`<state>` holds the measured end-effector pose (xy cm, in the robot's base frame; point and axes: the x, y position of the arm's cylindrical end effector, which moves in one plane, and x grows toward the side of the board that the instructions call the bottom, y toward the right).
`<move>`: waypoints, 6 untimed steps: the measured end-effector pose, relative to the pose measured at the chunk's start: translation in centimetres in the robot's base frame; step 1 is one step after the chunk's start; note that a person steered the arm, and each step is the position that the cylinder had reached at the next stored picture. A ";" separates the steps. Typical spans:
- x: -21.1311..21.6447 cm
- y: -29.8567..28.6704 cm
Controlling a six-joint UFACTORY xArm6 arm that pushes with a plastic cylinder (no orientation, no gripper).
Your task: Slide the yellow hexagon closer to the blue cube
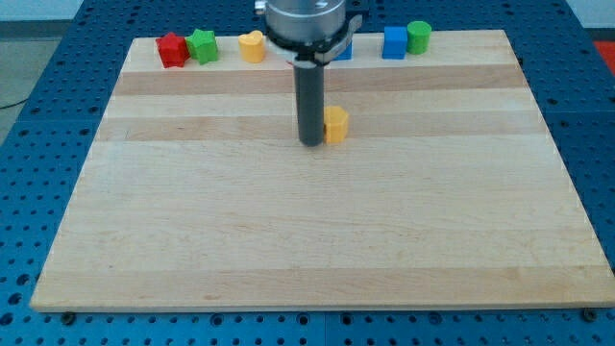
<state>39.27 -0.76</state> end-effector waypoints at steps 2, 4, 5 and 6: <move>-5.9 6.8; -3.3 7.8; -1.9 3.7; 1.3 4.4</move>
<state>40.61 3.61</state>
